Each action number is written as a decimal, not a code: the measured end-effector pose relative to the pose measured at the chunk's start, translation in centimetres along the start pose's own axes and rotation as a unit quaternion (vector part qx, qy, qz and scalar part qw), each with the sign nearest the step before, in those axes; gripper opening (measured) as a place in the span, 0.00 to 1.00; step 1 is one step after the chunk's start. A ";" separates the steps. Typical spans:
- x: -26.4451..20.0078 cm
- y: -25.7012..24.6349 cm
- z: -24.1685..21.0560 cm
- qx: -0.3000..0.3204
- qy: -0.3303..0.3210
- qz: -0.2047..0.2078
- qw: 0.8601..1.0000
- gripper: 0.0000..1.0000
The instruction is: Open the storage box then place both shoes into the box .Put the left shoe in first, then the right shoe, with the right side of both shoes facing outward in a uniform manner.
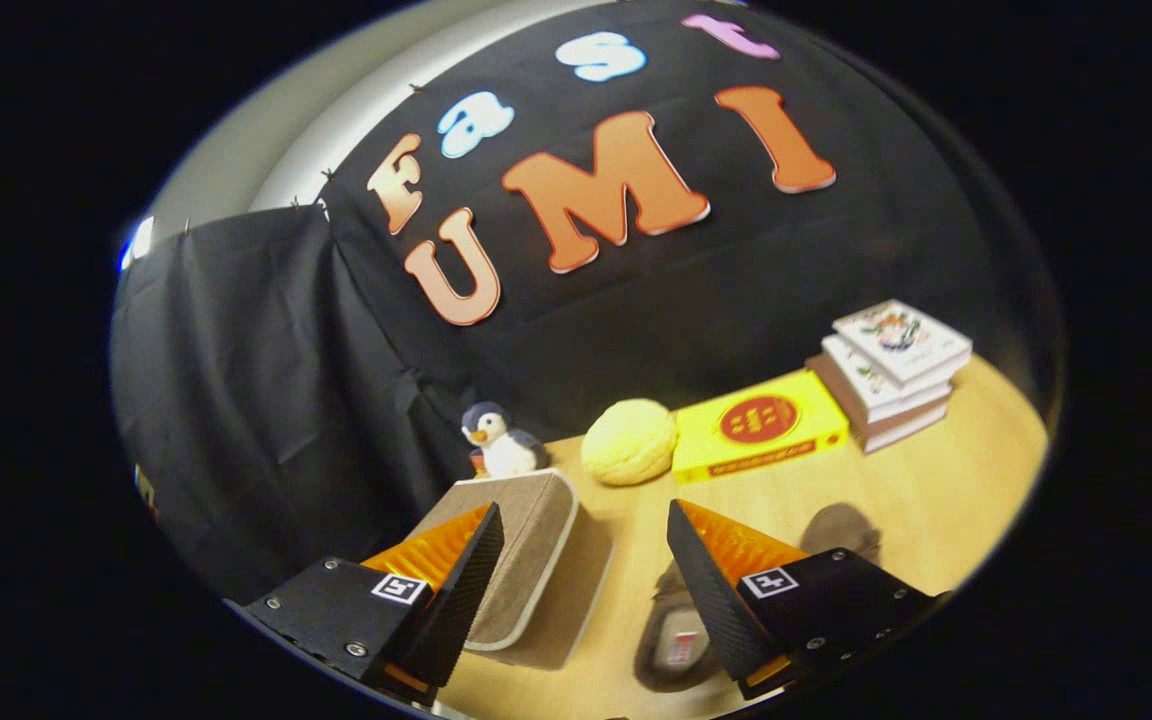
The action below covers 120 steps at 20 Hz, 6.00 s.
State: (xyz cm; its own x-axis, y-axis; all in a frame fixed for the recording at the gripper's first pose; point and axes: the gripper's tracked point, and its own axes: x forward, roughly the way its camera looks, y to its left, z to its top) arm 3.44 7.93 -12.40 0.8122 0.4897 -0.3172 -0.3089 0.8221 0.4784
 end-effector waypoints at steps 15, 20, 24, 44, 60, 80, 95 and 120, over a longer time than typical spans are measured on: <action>8.6 4.2 -9.6 0.262 0.193 0.202 0.924 0.98; 7.9 5.1 -9.2 0.287 0.199 0.234 0.908 0.97; 6.4 6.2 -6.2 0.311 0.171 0.271 0.895 0.95; 7.7 17.5 -5.5 0.240 0.130 0.264 0.925 0.01; 13.3 32.8 -10.5 0.119 0.185 0.253 0.942 0.01; 2.9 1.6 -1.7 -0.015 0.028 -0.114 0.993 0.98; 0.4 -12.8 -9.5 -0.164 0.099 -0.284 0.940 0.67; 1.1 -12.2 -7.3 -0.133 0.119 -0.275 0.945 0.01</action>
State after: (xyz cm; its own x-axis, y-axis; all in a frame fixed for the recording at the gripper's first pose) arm 4.45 0.61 -24.57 0.7618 -0.0064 -0.6477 -0.0120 0.9996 -0.0240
